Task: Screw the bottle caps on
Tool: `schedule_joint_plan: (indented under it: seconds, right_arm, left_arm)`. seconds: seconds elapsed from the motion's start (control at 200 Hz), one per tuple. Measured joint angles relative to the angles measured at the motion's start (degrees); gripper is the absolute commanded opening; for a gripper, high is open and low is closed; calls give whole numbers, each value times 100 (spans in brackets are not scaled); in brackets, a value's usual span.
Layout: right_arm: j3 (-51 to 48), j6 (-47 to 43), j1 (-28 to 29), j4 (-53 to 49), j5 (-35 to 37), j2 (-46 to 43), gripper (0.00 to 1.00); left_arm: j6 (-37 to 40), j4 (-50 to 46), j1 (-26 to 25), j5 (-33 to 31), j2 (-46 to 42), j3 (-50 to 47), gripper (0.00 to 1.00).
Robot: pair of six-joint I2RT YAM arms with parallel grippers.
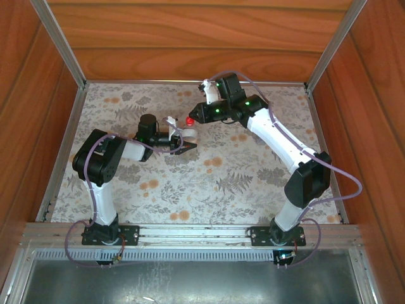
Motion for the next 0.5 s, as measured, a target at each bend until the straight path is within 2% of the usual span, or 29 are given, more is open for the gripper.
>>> schedule_joint_plan:
  seconds: [0.145,0.33,0.5]
  right_arm:
    - [-52,7,-4,24,-44,0,22]
    - [-96,31,-11,120,-92,0,16]
    - [-155,70,-37,197,-116,-26,14]
  left_arm:
    - [-4,4,0,4,4,2,58]
    - [-26,7,9,7,9,4,58]
    - [-39,7,13,9,15,11,58]
